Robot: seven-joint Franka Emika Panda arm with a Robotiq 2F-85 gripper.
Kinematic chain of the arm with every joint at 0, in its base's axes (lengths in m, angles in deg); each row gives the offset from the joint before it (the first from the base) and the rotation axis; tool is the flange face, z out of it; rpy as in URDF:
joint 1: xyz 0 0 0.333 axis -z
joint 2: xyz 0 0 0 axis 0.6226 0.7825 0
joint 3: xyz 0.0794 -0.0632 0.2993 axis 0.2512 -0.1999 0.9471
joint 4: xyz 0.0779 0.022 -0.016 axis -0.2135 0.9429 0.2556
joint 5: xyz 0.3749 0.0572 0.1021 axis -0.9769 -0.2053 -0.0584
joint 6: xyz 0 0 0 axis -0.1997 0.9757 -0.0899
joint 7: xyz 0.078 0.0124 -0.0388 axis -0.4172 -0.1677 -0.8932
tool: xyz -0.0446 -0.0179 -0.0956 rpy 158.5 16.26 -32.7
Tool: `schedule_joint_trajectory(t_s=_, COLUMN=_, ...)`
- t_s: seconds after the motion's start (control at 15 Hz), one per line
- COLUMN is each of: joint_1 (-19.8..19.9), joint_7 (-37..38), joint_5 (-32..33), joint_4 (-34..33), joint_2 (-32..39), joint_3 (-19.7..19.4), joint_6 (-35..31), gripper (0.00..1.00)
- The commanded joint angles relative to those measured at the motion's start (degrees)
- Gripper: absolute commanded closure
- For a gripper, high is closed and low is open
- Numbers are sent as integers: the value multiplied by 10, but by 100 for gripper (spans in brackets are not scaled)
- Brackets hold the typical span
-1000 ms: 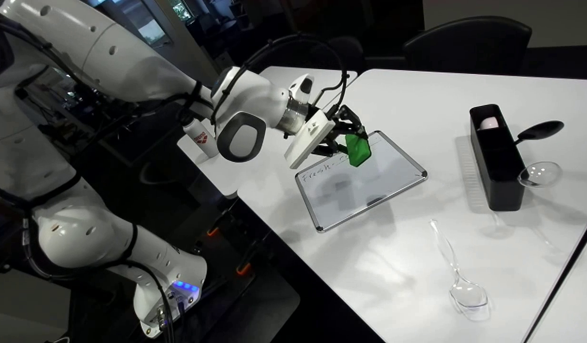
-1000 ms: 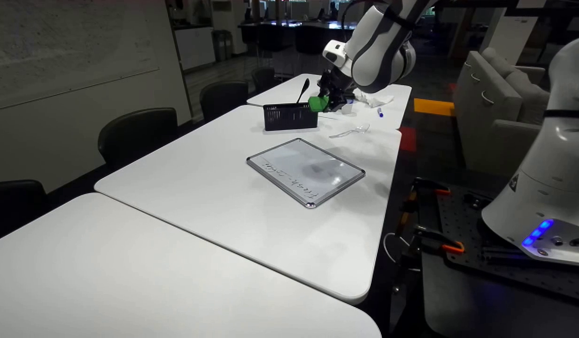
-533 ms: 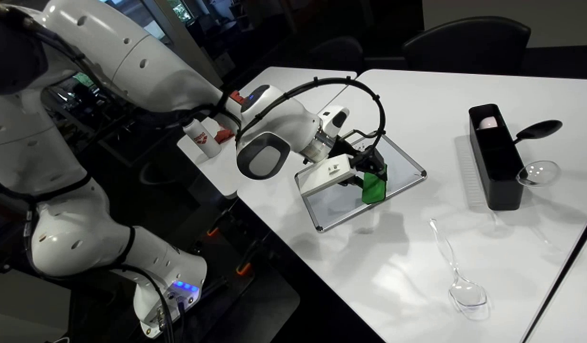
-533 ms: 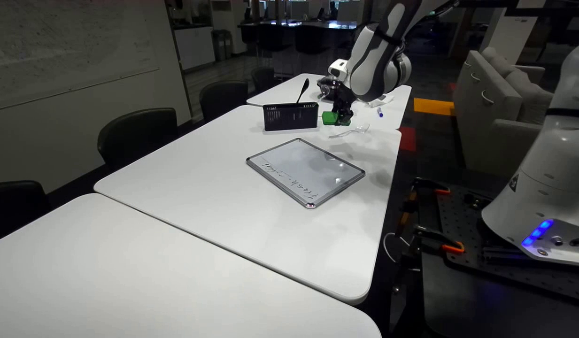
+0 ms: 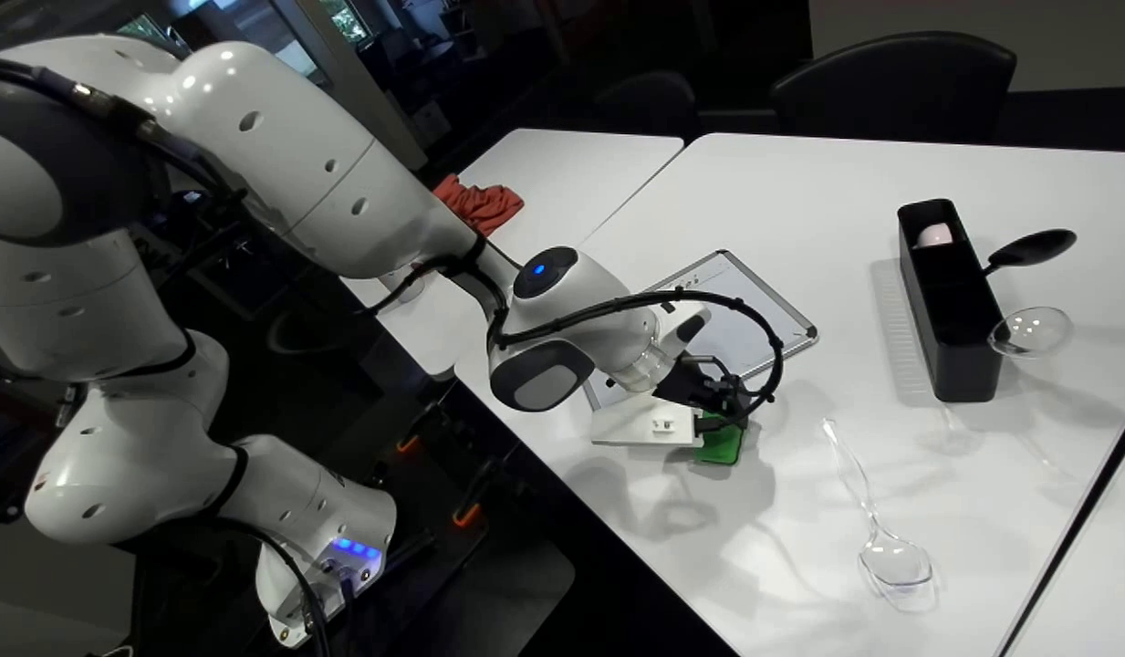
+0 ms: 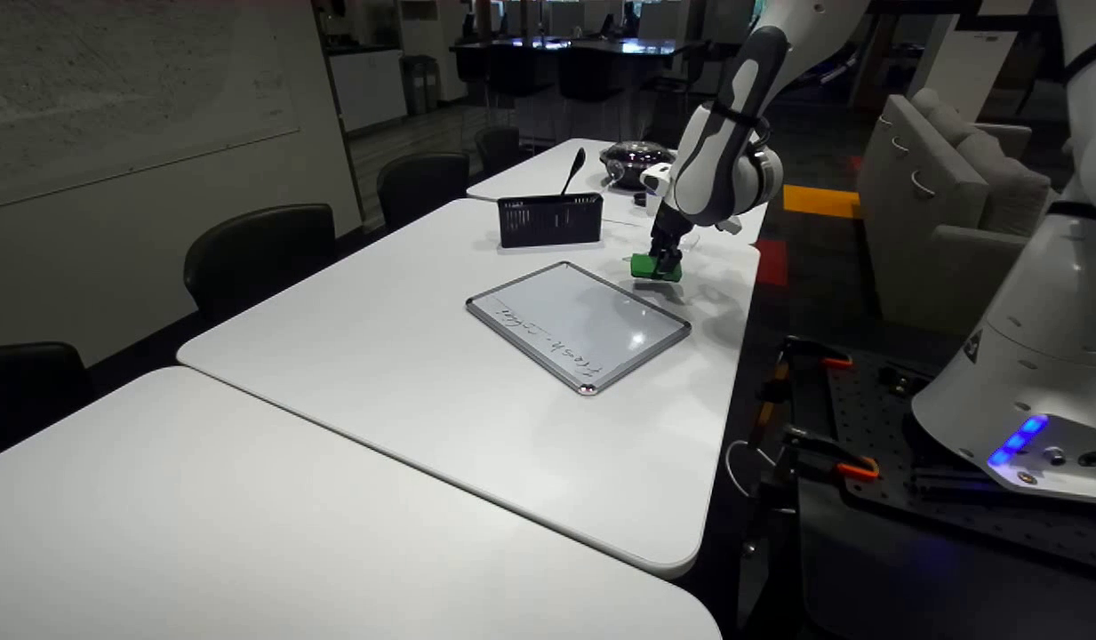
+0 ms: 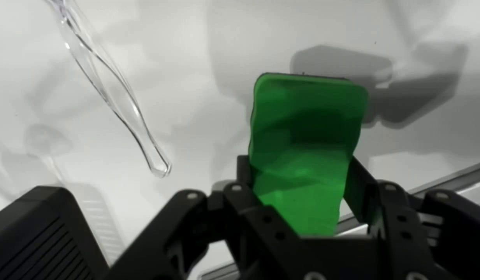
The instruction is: Use the duster to clean the whiteboard
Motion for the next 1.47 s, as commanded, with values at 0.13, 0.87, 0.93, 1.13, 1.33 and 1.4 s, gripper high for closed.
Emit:
schedule_joint_trajectory(t_s=0.13, joint_1=45, joint_7=98, joint_5=69, joint_4=-27, joint_2=21, joint_3=3, joint_6=11, gripper=67)
schedule_joint_trajectory(t_s=0.87, joint_1=108, joint_7=120, joint_5=181, joint_4=27, joint_2=-50, joint_3=89, joint_6=20, gripper=0)
schedule_joint_trajectory(t_s=0.93, joint_1=120, joint_7=119, joint_5=192, joint_4=45, joint_2=-71, joint_3=104, joint_6=17, gripper=0)
schedule_joint_trajectory(t_s=1.13, joint_1=167, joint_7=107, joint_5=200, joint_4=91, joint_2=-137, joint_3=161, joint_6=18, gripper=0)
schedule_joint_trajectory(t_s=1.33, joint_1=221, joint_7=110, joint_5=197, joint_4=131, joint_2=-212, joint_3=230, joint_6=36, gripper=0)
schedule_joint_trajectory(t_s=1.4, joint_1=242, joint_7=110, joint_5=195, joint_4=141, joint_2=-234, joint_3=257, joint_6=43, gripper=0)
